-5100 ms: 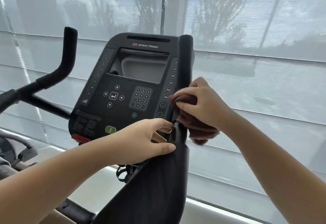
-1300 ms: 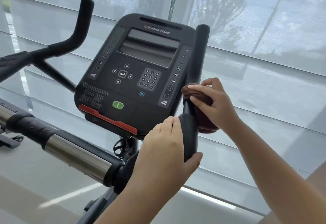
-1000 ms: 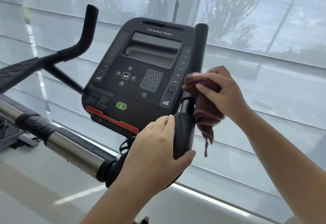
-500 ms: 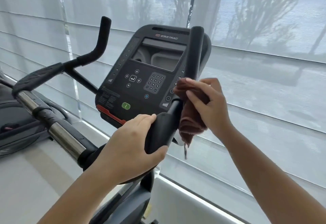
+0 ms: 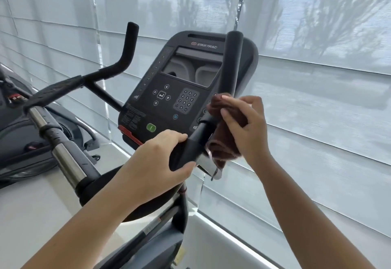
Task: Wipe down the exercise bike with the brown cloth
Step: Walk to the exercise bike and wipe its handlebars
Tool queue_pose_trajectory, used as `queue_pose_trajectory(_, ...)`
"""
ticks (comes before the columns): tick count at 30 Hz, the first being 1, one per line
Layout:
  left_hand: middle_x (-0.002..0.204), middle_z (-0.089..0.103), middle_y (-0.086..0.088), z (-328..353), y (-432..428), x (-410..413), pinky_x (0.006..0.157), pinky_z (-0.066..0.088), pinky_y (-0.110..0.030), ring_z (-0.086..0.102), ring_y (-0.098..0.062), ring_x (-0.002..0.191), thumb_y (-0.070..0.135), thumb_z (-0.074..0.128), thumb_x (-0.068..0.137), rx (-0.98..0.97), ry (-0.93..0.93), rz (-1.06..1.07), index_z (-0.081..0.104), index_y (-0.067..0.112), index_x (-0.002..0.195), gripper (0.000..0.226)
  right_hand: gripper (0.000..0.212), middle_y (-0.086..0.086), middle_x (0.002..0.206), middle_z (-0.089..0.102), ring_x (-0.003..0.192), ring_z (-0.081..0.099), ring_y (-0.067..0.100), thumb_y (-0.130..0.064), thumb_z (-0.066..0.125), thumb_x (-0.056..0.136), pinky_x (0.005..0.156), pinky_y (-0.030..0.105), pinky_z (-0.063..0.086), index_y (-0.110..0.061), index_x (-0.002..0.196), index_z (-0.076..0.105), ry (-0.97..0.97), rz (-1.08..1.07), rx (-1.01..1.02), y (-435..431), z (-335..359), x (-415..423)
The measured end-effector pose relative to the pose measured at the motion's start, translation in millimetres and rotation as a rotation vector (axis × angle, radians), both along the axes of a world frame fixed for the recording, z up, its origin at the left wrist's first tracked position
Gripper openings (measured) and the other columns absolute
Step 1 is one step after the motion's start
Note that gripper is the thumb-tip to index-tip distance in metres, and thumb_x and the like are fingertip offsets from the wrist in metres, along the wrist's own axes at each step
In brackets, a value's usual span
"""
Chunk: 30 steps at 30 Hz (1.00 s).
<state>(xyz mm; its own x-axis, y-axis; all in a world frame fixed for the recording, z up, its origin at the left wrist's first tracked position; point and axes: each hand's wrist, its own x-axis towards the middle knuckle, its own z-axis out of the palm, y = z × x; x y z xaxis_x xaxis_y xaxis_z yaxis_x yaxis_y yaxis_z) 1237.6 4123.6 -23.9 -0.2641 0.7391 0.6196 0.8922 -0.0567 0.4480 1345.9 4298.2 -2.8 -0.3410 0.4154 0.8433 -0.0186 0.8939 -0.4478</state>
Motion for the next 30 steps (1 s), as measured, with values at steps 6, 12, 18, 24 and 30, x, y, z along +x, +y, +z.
queue_pose_trajectory(6,0.109,0.055,0.017,-2,1,0,0.084,0.028,0.005,0.044,0.007,0.104,0.057,0.047,0.066,-0.014,-0.03,-0.003,0.056,0.016,0.119,0.067,0.033,0.003,0.105,0.039,0.098,0.048,0.011,-0.02,0.061,0.085,0.096,0.012,0.035,-0.012,0.117,0.062,0.172,-0.111,-0.015,58,54,-37)
queue_pose_trajectory(12,0.105,0.053,0.024,1,1,0,0.083,0.031,0.002,0.045,0.016,0.099,0.046,0.058,0.069,-0.021,-0.059,0.016,0.055,0.021,0.12,0.058,0.031,0.0,0.105,0.04,0.1,0.051,0.02,-0.021,0.067,0.08,0.096,0.031,0.043,-0.014,0.11,0.067,-0.019,-0.093,0.136,47,18,-25)
queue_pose_trajectory(18,0.108,0.05,0.03,1,-2,2,0.082,0.03,0.003,0.042,0.014,0.107,0.058,0.05,0.064,-0.021,-0.07,0.004,0.055,0.024,0.12,0.066,0.032,0.005,0.107,0.04,0.101,0.053,0.024,-0.019,0.064,0.084,0.098,0.027,0.041,-0.011,0.115,0.063,0.135,-0.166,0.172,66,64,-31)
queue_pose_trajectory(24,0.108,0.052,0.03,0,-2,1,0.08,0.029,0.004,0.043,0.016,0.106,0.053,0.057,0.066,-0.001,-0.077,0.013,0.056,0.026,0.119,0.059,0.037,0.003,0.102,0.042,0.094,0.049,0.007,-0.013,0.064,0.083,0.09,0.004,0.033,-0.015,0.12,0.061,0.148,-0.061,0.022,69,51,-37)
queue_pose_trajectory(30,0.107,0.052,0.032,1,-1,2,0.082,0.03,0.003,0.044,0.016,0.106,0.059,0.051,0.062,0.003,-0.085,0.029,0.057,0.028,0.117,0.064,0.033,0.005,0.101,0.044,0.09,0.048,0.007,-0.016,0.066,0.083,0.088,0.001,0.031,-0.015,0.116,0.064,0.043,-0.088,0.034,60,34,-20)
